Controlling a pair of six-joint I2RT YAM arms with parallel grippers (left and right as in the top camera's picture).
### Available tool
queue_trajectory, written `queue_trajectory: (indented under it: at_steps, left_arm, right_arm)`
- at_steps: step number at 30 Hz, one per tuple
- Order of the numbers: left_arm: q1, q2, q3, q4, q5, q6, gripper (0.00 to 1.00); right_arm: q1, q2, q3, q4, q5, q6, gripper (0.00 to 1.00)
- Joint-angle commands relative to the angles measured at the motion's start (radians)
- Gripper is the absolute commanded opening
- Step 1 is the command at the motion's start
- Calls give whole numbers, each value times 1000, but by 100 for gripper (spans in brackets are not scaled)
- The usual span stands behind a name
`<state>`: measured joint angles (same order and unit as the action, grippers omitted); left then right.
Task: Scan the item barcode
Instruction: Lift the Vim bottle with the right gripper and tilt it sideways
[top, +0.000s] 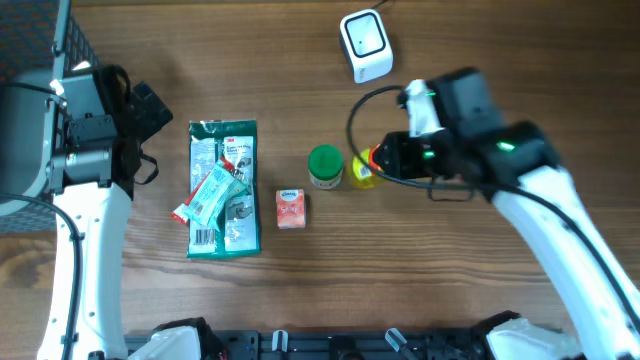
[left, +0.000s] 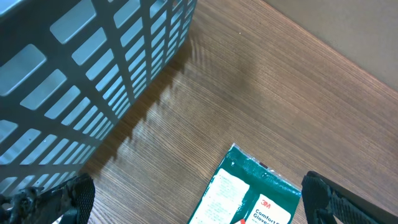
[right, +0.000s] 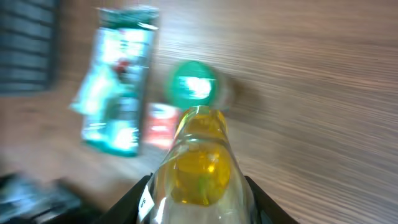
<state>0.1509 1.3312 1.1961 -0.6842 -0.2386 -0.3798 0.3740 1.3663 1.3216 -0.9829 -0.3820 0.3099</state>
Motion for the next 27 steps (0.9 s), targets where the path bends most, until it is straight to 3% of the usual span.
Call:
queue_trajectory:
  at_steps: [1, 2, 11, 27]
  left_arm:
    - [4, -1, 3, 3, -5, 9, 100]
    - [4, -1, 3, 3, -5, 9, 100]
    - [4, -1, 4, 3, -5, 9, 100]
    - [4, -1, 3, 3, -5, 9, 100]
  right_arm:
    - [-34, -29, 23, 3, -391, 4, 8]
    - [-34, -29, 23, 3, -441, 4, 4]
    - [-34, -28, 15, 82, -656, 8, 5]
    - [-34, -28, 13, 92, -655, 12, 4]
